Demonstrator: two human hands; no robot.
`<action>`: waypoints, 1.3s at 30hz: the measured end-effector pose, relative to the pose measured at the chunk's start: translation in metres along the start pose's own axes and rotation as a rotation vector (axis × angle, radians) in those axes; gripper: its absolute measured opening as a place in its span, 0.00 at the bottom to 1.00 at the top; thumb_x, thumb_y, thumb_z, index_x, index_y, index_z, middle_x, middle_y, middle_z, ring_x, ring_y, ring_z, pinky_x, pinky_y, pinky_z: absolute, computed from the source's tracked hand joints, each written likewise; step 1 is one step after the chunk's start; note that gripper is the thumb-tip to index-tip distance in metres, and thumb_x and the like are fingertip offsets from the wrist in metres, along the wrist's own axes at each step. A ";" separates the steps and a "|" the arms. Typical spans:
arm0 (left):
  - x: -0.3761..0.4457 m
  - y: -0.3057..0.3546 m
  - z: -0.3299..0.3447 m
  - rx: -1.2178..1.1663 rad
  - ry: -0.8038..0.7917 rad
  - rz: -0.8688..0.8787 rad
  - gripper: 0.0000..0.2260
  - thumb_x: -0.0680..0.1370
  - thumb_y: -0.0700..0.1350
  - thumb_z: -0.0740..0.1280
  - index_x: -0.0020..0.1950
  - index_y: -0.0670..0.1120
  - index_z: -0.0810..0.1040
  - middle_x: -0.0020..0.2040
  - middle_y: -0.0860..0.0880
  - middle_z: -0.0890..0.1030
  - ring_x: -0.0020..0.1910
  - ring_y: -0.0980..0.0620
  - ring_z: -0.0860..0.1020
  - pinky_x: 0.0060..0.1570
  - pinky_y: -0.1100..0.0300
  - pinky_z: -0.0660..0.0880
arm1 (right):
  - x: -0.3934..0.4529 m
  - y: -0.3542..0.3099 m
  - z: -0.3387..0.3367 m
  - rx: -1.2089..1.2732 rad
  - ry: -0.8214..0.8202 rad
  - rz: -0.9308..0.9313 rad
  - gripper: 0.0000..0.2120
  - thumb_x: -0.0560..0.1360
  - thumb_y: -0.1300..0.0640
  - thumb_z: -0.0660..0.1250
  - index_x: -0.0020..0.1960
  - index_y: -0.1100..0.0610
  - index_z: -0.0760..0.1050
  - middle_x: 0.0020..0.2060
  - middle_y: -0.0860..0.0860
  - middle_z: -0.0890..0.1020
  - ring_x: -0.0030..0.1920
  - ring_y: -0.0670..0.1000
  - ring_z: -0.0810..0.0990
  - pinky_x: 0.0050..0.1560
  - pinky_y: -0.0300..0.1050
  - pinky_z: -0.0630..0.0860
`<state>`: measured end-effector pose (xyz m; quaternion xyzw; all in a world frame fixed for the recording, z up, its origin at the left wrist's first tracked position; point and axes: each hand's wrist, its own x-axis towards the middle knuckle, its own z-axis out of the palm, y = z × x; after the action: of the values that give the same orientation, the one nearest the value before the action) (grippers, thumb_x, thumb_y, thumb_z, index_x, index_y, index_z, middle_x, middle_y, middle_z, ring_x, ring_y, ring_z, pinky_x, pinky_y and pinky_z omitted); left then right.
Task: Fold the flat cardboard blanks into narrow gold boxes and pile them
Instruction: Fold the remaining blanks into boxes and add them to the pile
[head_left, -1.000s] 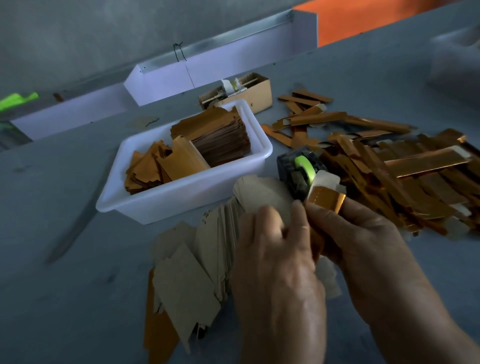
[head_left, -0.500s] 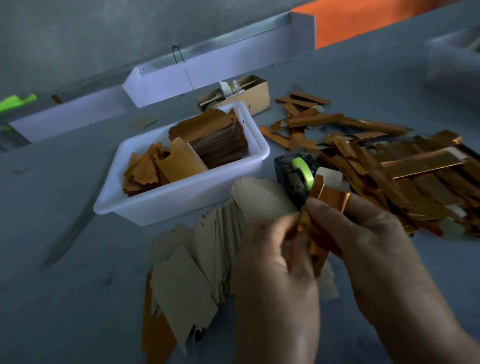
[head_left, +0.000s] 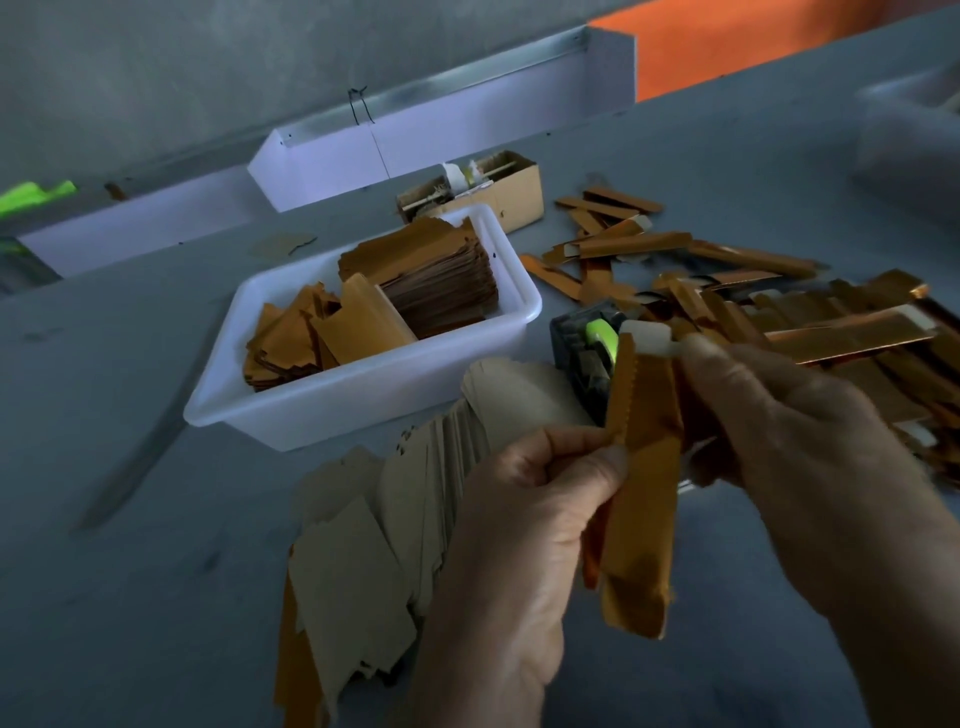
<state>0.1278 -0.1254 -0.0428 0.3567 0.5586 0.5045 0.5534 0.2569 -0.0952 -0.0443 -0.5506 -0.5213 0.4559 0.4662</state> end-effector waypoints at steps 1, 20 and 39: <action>0.001 0.000 0.000 0.002 0.035 0.014 0.06 0.74 0.39 0.69 0.37 0.45 0.81 0.26 0.52 0.79 0.19 0.61 0.71 0.19 0.71 0.64 | 0.001 0.000 -0.006 -0.019 0.059 -0.036 0.17 0.69 0.38 0.57 0.42 0.48 0.78 0.34 0.46 0.80 0.34 0.44 0.79 0.33 0.42 0.72; 0.013 -0.019 -0.002 0.080 0.180 0.077 0.04 0.75 0.43 0.69 0.41 0.44 0.79 0.28 0.54 0.78 0.21 0.63 0.71 0.21 0.70 0.66 | 0.028 0.030 -0.010 -0.482 0.009 -0.066 0.07 0.73 0.49 0.68 0.43 0.52 0.80 0.35 0.44 0.79 0.36 0.42 0.76 0.31 0.37 0.65; 0.014 -0.021 -0.005 0.090 0.105 0.087 0.04 0.76 0.42 0.68 0.42 0.43 0.78 0.26 0.54 0.75 0.21 0.61 0.70 0.21 0.68 0.67 | 0.013 0.035 -0.011 0.027 0.059 0.104 0.07 0.72 0.54 0.68 0.38 0.55 0.80 0.47 0.48 0.81 0.45 0.51 0.79 0.46 0.47 0.74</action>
<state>0.1239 -0.1177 -0.0669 0.3779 0.5930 0.5205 0.4843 0.2735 -0.0835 -0.0774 -0.5837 -0.4718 0.4700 0.4646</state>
